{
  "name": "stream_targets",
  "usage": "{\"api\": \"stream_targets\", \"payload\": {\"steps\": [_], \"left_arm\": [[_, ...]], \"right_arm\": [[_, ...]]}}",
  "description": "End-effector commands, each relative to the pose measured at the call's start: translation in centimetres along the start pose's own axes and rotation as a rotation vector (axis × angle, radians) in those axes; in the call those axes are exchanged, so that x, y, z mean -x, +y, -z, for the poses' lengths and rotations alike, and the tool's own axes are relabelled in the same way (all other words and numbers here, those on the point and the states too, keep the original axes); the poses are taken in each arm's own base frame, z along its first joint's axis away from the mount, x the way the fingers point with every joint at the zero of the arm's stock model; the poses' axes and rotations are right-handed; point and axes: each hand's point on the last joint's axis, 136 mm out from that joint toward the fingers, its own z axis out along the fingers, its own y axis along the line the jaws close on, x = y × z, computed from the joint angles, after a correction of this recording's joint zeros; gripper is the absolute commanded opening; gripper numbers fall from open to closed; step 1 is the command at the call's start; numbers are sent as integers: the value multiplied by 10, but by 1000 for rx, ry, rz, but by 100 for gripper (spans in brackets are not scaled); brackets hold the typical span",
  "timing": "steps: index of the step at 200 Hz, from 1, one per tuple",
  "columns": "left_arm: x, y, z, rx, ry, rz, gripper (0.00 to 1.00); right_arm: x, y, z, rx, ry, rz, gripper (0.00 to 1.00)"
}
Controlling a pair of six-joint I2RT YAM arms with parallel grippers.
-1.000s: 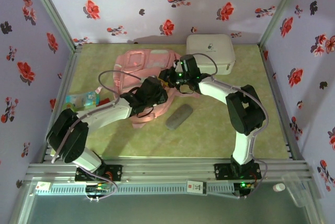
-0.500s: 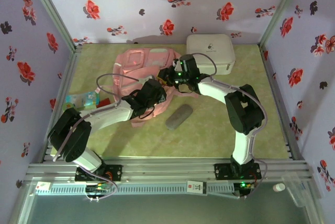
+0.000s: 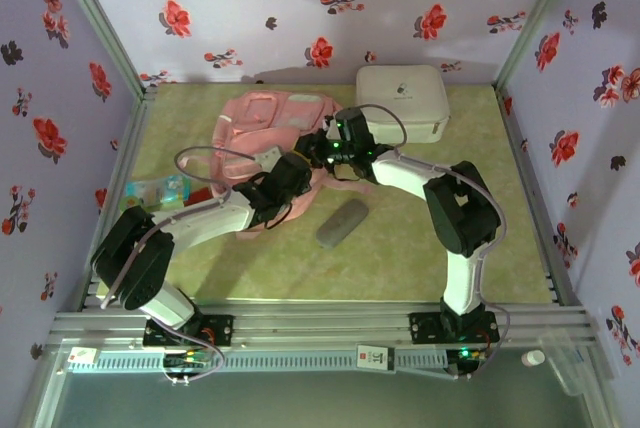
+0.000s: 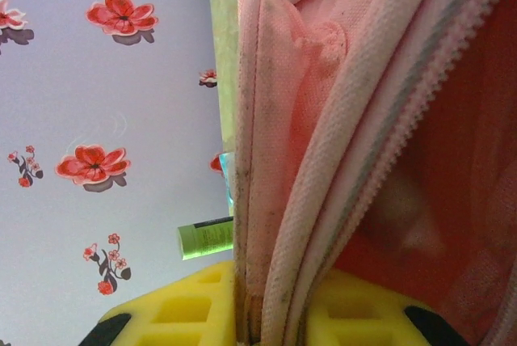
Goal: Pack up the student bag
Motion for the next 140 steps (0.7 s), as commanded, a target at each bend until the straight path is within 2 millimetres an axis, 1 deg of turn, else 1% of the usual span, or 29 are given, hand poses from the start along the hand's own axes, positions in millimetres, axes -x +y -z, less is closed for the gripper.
{"api": "stream_targets", "payload": {"steps": [1, 11, 26, 66, 100, 132, 140], "left_arm": [[24, 21, 5, 118, -103, 9, 25], [24, 22, 6, 125, -103, 3, 21], [25, 26, 8, 143, -107, -7, 16], [26, 37, 18, 181, -98, -47, 6], [23, 51, 25, 219, -75, -105, 0], [22, 67, 30, 263, -43, -159, 0], [24, 75, 31, 284, -36, -165, 0]], "right_arm": [[-7, 36, 0, 96, 35, 88, 21], [-6, 35, 0, 84, 28, 93, 20], [-4, 33, 1, 62, 14, 110, 19], [5, 17, 3, -19, -42, 132, 16], [20, 5, 6, -58, -118, 120, 12], [31, 3, 8, -38, -167, 96, 10], [32, 3, 9, -39, -175, 92, 10]]}}
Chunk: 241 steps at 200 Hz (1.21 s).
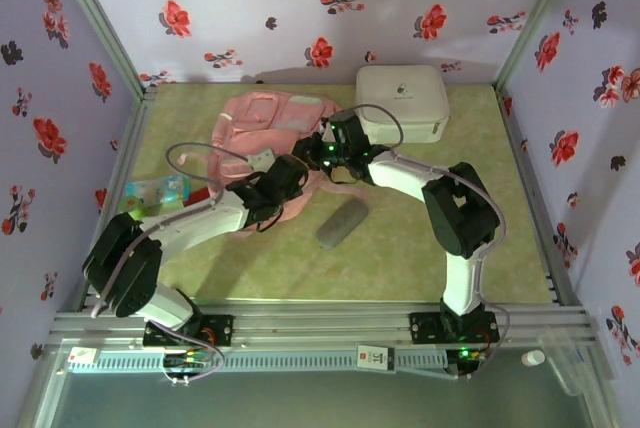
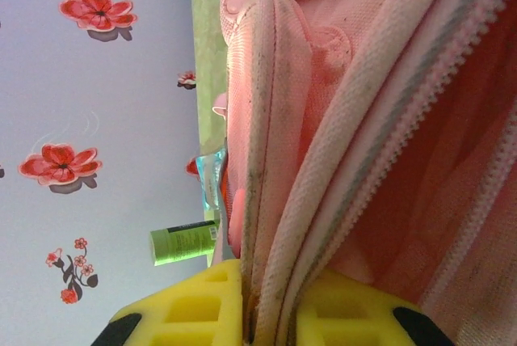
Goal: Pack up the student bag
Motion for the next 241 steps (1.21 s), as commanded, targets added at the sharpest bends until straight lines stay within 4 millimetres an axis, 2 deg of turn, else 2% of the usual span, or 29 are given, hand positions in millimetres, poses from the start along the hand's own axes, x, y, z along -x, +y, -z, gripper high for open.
{"api": "stream_targets", "payload": {"steps": [1, 16, 48, 71, 115, 140, 160, 175, 241], "left_arm": [[14, 52, 7, 173, -39, -82, 0], [15, 60, 8, 175, -31, -89, 0], [24, 56, 21, 117, -20, -130, 0], [31, 65, 29, 139, -9, -164, 0], [24, 83, 21, 153, 92, -218, 0], [14, 72, 16, 68, 151, -278, 0], [11, 66, 13, 38, 164, -313, 13], [11, 63, 10, 30, 167, -327, 18], [4, 62, -2, 21, 177, -341, 23]], "right_arm": [[33, 8, 12, 21, -139, 35, 10], [34, 7, 13, 16, -146, 35, 10], [33, 4, 13, 8, -140, 34, 10], [32, -1, 14, -4, -138, 31, 10], [29, -7, 16, -27, -137, 35, 10], [26, -5, 17, -21, -127, 38, 10], [25, -1, 16, -4, -112, 39, 10], [24, 1, 17, 6, -107, 39, 10], [22, 3, 18, 14, -104, 37, 10]]}}
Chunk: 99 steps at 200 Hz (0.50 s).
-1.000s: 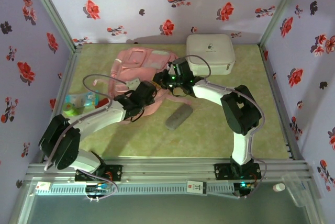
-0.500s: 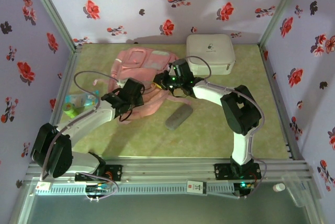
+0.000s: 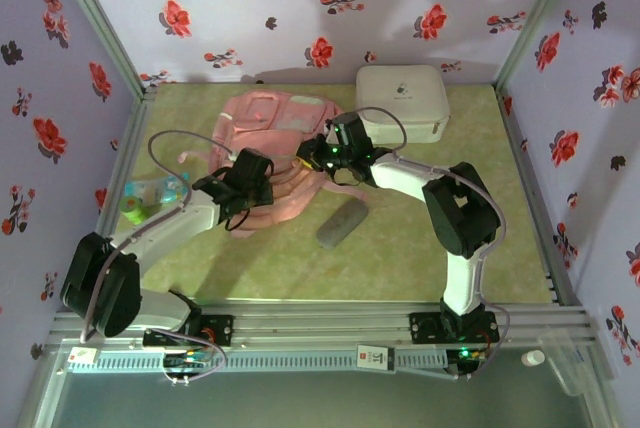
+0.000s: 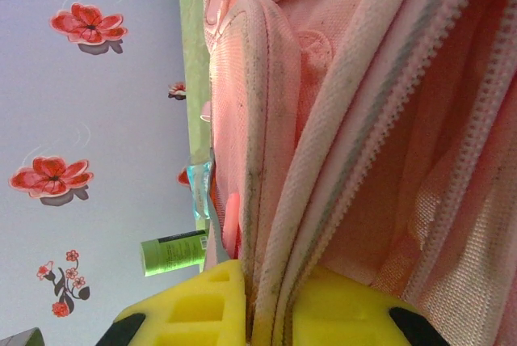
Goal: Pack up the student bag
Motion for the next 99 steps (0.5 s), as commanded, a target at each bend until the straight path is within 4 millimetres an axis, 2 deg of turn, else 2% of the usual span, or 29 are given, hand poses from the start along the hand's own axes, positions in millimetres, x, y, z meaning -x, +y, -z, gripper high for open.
{"api": "stream_targets", "payload": {"steps": [1, 58, 99], "left_arm": [[-6, 3, -9, 2, 17, -29, 23], [-18, -1, -13, -40, 50, -97, 22], [-17, 7, -12, -5, 54, -148, 0]], "right_arm": [[18, 15, 15, 31, -81, 49, 10], [21, 11, 15, 23, -90, 41, 10], [32, -2, 20, -9, -115, 38, 9]]}}
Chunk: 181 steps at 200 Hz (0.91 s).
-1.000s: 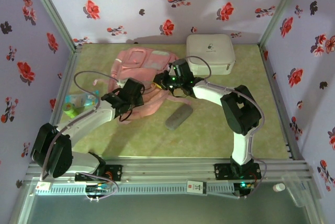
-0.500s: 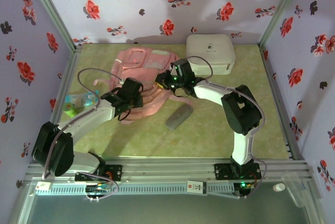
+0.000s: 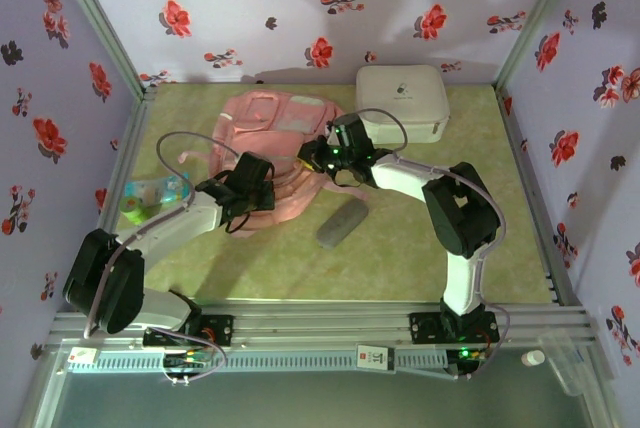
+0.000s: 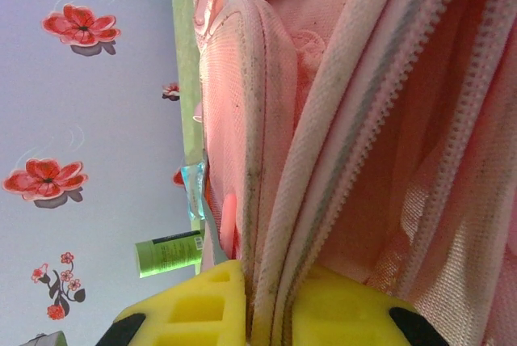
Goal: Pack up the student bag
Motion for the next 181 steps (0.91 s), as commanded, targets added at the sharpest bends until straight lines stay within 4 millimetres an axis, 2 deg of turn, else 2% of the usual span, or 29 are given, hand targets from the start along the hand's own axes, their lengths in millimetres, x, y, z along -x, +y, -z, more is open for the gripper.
{"api": "stream_targets", "payload": {"steps": [1, 25, 50, 61, 82, 109, 145, 181], "left_arm": [[-5, 9, -2, 31, 19, -50, 0], [-2, 12, 1, 35, 8, -63, 0], [2, 6, 5, 2, -4, -73, 0], [5, -5, 7, -47, -5, -82, 0], [13, -31, 15, -142, -19, -105, 0], [22, -59, 27, -216, -41, -148, 0], [26, -88, 31, -281, -48, -173, 0], [25, -109, 30, -321, -35, -210, 0]], "right_arm": [[32, 4, 20, 3, -114, 45, 9], [46, -12, 26, -28, -139, 42, 9], [52, -19, 28, -31, -139, 45, 11], [50, -17, 29, -20, -130, 38, 16], [45, -5, 37, 42, -128, -10, 35], [35, 0, 52, 83, -138, -91, 46], [22, -10, 62, 91, -156, -201, 51], [8, -13, 66, 63, -164, -217, 53]]}}
